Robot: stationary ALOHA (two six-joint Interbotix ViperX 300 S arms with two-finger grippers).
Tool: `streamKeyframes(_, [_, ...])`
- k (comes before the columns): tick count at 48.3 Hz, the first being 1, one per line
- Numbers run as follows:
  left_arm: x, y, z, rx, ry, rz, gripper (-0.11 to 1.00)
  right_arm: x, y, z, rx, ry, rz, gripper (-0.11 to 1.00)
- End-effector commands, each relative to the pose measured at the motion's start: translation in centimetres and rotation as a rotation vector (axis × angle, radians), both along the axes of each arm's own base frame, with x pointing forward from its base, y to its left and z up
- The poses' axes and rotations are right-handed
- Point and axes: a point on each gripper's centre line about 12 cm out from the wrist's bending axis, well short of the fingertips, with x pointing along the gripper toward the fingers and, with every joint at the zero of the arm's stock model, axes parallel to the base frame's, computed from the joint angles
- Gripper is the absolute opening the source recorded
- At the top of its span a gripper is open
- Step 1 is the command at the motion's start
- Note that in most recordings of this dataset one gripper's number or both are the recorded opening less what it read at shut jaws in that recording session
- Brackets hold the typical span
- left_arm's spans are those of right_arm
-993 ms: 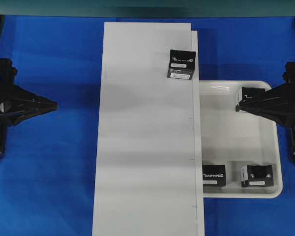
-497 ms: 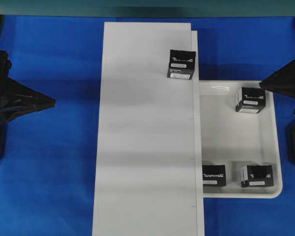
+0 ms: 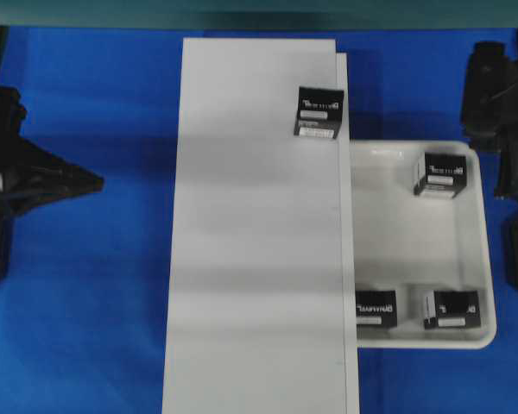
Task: Place the box from the white plastic tray onto the white base.
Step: 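Lower the open right gripper over the upper black box in the tray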
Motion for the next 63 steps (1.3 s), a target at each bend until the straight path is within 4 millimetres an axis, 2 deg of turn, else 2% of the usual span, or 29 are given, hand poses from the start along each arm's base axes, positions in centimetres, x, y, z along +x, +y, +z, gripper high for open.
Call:
streamKeyframes(1, [0.1,0.0,1.2,0.001,-0.028,0.000,-0.07,0.3,-0.7,-0.5,0.002,0.037,0.011,0.00])
streamKeyframes(10, [0.6,0.0,0.8,0.000,-0.008,0.002,-0.07,1.2,-1.4,-1.6,0.002,0.053,0.023,0.06])
streamKeyframes(14, [0.8,0.0,0.6,0.002,0.000,0.002,-0.07,1.5,-1.6,-2.2,-0.003,0.044,0.026,0.17])
streamKeyframes(18, [1.1,0.0,0.5,0.000,0.003,0.002,-0.07,1.7,-1.7,-3.0,0.000,0.049,0.026,0.36])
streamKeyframes(25, [1.5,0.0,0.3,0.000,0.012,0.000,-0.07,1.6,-1.6,-5.4,0.023,0.082,0.021,0.81])
streamKeyframes(30, [1.7,-0.1,0.1,0.001,0.020,0.000,-0.07,1.7,-1.5,-6.4,0.031,0.075,0.015,0.99])
streamKeyframes(63, [2.1,-0.1,-0.2,-0.001,0.032,0.000,-0.07,2.2,-2.0,-11.3,0.081,0.123,-0.010,1.00])
